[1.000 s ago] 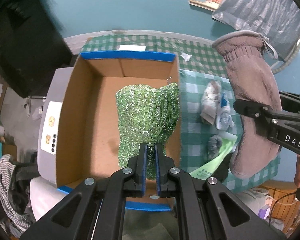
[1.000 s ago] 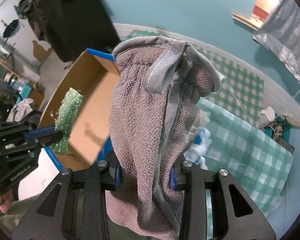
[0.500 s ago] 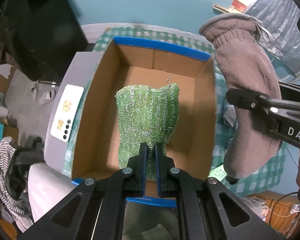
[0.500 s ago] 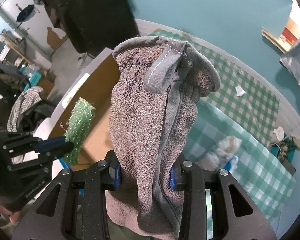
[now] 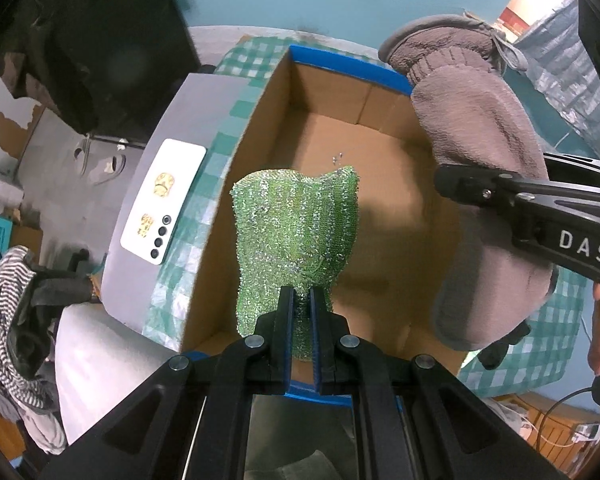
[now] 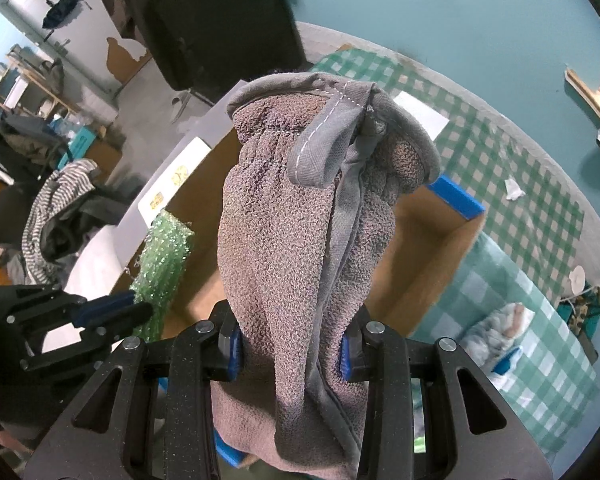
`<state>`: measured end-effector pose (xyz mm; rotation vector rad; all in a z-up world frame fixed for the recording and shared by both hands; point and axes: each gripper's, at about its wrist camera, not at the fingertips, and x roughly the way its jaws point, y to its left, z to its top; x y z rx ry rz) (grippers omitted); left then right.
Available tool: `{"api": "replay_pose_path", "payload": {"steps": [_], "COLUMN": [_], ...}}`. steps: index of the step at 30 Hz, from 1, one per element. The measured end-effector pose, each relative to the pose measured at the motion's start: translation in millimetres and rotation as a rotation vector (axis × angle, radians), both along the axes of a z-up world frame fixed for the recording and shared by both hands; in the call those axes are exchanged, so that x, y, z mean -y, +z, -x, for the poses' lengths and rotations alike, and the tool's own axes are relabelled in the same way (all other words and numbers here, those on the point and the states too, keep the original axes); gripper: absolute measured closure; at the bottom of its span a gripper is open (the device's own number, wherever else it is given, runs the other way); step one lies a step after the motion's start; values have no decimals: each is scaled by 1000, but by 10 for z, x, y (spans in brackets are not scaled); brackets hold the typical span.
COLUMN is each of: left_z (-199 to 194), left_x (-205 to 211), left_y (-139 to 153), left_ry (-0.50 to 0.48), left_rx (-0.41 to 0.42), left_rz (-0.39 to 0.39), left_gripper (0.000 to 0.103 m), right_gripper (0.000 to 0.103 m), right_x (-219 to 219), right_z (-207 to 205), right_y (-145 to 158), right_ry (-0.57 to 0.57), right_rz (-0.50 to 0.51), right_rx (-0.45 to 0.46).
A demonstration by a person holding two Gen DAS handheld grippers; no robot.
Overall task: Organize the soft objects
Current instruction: 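Carry the scrubber into the box with the left gripper while the right carries the glove, then release the scrubber in the box with the left gripper while the right drops the glove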
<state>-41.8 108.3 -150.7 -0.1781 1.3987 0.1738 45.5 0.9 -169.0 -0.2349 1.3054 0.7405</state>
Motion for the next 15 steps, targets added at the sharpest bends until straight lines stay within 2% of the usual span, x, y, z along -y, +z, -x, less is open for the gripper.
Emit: {"api": "replay_pose_path", "payload": {"steps": [4, 5, 9, 11, 15], "left_z": [-11, -16, -40, -50, -46], "left_x": [-67, -82, -150, -174, -192], "left_y": [-29, -39, -101, -122, -89], "left_ry": [5, 7, 29, 31, 26], "left_rx": [-9, -12, -45, -52, -36], "left_rz": [11, 13, 0, -11, -17], "left_gripper": [95, 94, 78, 71, 65], "right_gripper": [63, 58, 44, 41, 35], "right_x": [-107, -130, -189, -192, -190], "right_z": [-1, 2, 5, 0, 7], "right_y": [-33, -35, -25, -24, -31], "right_ry": [5, 7, -2, -6, -2], "right_rz": [14, 18, 49, 52, 69], "right_rx": [3, 5, 35, 34, 40]}}
